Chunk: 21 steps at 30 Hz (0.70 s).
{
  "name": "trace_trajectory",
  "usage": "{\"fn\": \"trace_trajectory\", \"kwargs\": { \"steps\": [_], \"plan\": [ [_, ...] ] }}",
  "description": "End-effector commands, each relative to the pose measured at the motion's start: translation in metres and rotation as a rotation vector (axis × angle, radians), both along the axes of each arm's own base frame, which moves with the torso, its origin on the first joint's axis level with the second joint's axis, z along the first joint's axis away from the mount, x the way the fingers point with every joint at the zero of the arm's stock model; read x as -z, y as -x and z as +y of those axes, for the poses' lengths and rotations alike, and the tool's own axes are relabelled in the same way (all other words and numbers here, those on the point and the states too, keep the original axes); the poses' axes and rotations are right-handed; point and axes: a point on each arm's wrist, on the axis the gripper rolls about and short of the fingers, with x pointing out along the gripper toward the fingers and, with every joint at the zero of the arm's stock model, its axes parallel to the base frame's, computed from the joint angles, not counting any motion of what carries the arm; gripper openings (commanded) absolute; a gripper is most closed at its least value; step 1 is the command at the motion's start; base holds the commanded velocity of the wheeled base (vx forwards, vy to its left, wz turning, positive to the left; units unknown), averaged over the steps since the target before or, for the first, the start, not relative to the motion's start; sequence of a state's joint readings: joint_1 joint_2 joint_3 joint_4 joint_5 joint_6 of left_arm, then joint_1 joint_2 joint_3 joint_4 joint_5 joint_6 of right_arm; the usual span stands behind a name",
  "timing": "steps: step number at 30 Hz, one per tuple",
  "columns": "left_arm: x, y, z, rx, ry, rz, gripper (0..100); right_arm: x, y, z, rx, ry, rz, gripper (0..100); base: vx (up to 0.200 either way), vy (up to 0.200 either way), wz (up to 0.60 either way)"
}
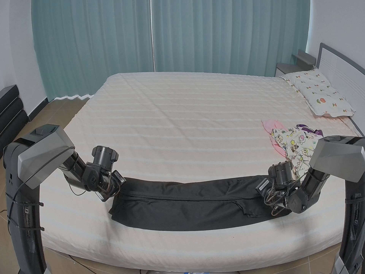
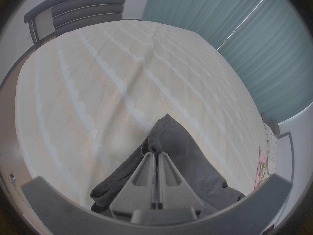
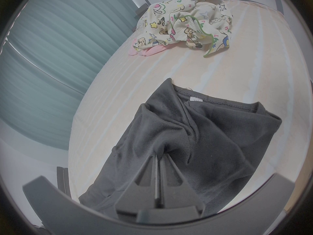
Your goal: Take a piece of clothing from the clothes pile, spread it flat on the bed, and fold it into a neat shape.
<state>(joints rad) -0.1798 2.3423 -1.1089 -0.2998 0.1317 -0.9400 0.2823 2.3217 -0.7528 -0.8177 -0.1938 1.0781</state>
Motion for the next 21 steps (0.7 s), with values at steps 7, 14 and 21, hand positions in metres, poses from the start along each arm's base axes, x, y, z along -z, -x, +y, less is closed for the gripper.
{"fn": "trace_trajectory", "kwargs": {
  "steps": [7,14,21],
  "plan": [
    [-0.012,-0.008,0.003,-0.045,0.039,-0.099,0,-0.038,-0.026,-0.008,0.035,-0.032,-0.16,0,0.0,0.0,0.0],
    [-0.022,-0.014,0.004,-0.101,0.064,-0.202,0,-0.065,-0.053,-0.018,0.103,-0.024,-0.401,0,0.0,0.0,0.0],
    [-0.02,-0.007,0.004,-0.125,0.061,-0.345,0,-0.014,-0.033,-0.02,0.03,0.05,-0.413,0,0.0,0.0,0.0]
  ]
}}
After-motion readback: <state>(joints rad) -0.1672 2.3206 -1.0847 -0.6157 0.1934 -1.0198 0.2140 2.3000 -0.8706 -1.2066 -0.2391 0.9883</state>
